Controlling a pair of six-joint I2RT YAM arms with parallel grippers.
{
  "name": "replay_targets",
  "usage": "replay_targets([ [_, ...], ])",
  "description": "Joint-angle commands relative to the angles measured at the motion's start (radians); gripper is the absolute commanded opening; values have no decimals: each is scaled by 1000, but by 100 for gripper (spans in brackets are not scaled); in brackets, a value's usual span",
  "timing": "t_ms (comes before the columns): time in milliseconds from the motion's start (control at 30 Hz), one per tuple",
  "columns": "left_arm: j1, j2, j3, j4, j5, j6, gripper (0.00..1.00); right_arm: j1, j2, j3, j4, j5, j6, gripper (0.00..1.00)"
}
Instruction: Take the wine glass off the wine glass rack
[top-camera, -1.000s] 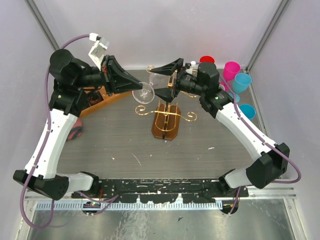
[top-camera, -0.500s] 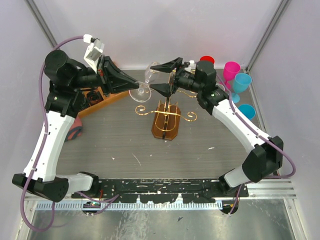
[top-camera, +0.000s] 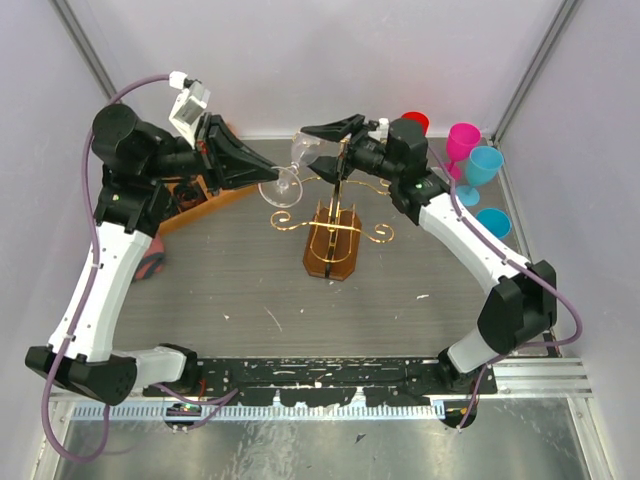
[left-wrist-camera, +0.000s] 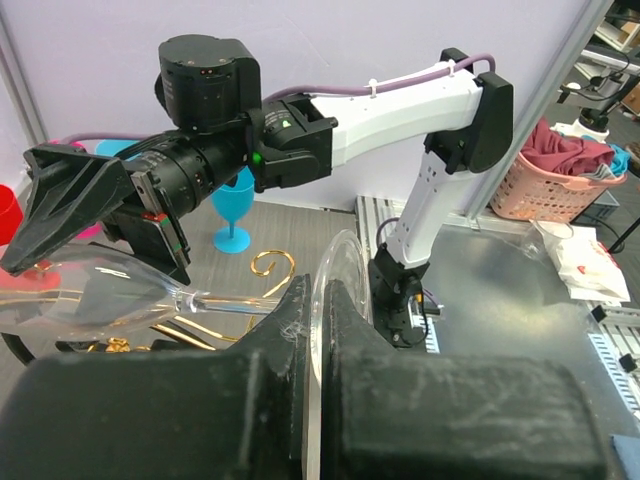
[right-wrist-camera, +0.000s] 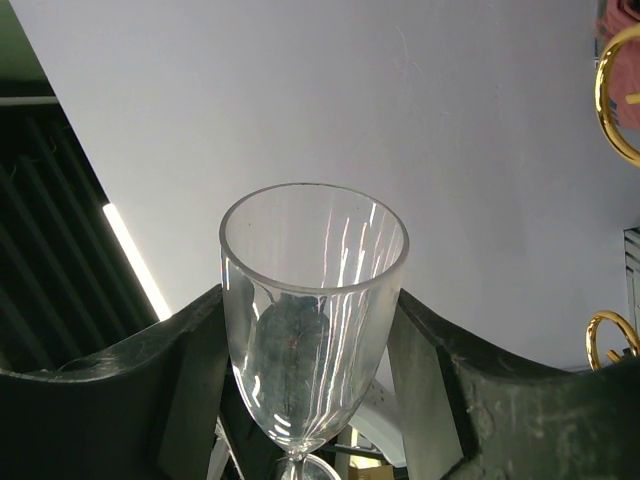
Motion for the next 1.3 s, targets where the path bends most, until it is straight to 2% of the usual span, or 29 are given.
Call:
replay_targets([
  [0, 4, -30, -16, 43, -6, -12, 16, -10, -7, 63, 95, 24, 21, 53],
  [33, 6, -34, -23, 44, -17, -12, 27, -16, -9, 66, 86, 27, 11, 53],
  [100, 10, -50, -36, 46, -43, -11, 40, -33, -16, 72, 67, 38, -21, 50],
  [233, 18, -98, -61, 20, -92, 15, 54, -94, -24, 88, 8, 49, -123, 47],
  [433, 58, -157, -54, -119, -125, 99, 55, -279, -47, 178, -169, 10, -366, 45],
  [667, 86, -197, -75, -185, -128, 122, 56, -631, -149, 272, -442, 47, -744, 45],
  [733, 87, -198, -81, -197, -125, 124, 56, -690, -159, 316, -533, 115, -894, 46],
  [833, 88, -205, -92, -200, -129, 125, 56, -704, -201, 337, -611, 275, -1115, 45],
  [1033, 87, -209, -113, -183, -127, 96, 56, -702, -394, 104, -481, 541, -1345, 44],
  [1267, 87, -188, -144, -89, -110, -11, 55, -656, -585, -249, -211, 698, -1482, 44],
])
